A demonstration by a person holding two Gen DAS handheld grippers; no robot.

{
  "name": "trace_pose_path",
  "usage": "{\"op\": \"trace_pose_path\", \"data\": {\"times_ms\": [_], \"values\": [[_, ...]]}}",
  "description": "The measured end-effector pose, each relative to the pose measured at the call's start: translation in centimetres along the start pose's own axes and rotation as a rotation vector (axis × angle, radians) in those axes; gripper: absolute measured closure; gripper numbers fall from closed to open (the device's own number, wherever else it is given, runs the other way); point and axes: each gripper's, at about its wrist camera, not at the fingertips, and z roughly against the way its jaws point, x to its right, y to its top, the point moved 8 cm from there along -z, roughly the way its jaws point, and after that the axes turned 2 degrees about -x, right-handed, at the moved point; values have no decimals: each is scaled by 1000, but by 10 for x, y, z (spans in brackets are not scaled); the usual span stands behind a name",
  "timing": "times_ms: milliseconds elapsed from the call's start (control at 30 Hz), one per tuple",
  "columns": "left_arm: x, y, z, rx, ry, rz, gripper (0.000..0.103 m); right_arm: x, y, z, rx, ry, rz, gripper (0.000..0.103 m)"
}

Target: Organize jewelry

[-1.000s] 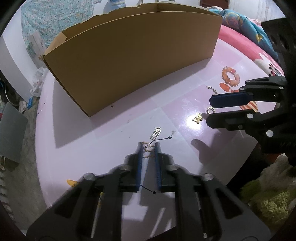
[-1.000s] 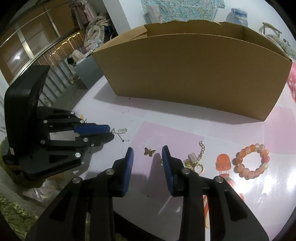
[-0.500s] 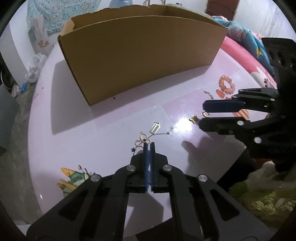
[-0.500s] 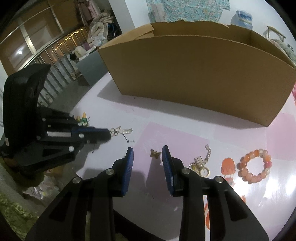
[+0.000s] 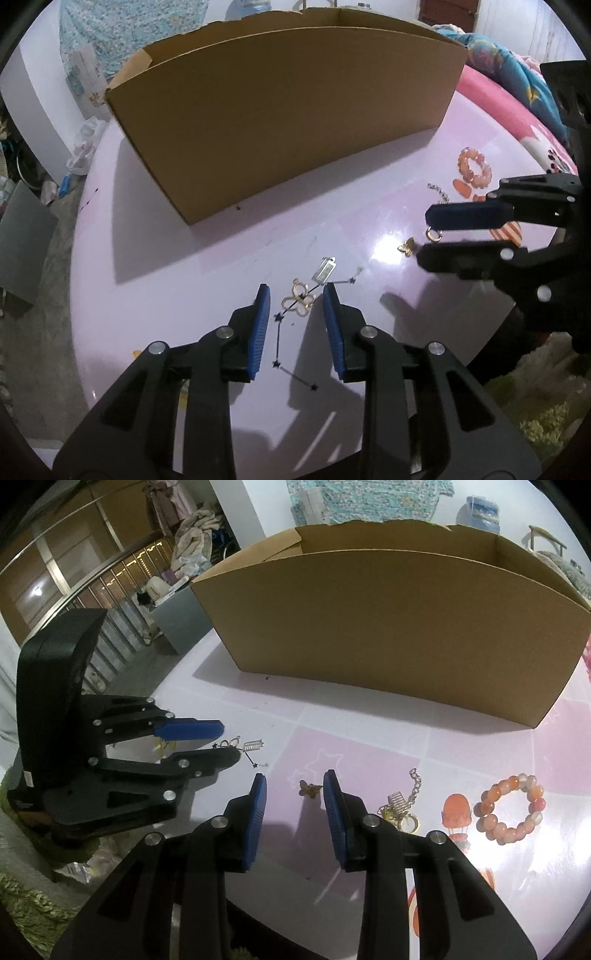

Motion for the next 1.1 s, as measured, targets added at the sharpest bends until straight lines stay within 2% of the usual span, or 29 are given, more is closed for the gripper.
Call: {"op": "trace_pose_path", "data": {"times_ms": [167, 300, 400, 567, 633, 800, 967, 1100], "values": [[-7, -2, 0, -31, 8, 44, 75, 0, 0, 1, 9, 9, -1, 71], [-20, -2, -1, -56, 48, 91, 75, 1, -1, 3, 20, 11, -2, 71], [-28, -3, 0, -61, 44, 123, 75, 2, -3, 6, 28, 14, -11, 71], [-9, 5, 3, -25, -27, 91, 75, 4, -4, 9, 39, 11, -17, 71], [-6, 4, -5, -44, -13, 83, 75, 4, -5, 11, 43, 8, -20, 71], [-10, 6, -5, -25, 47, 42, 75, 6, -7, 14, 51, 5, -31, 71], [-13, 9, -9, -39, 7, 64, 75, 4, -7, 15, 58, 8, -29, 71], [-6, 10, -9, -26, 8, 60, 75, 3, -9, 15, 60, 8, -28, 71]]}}
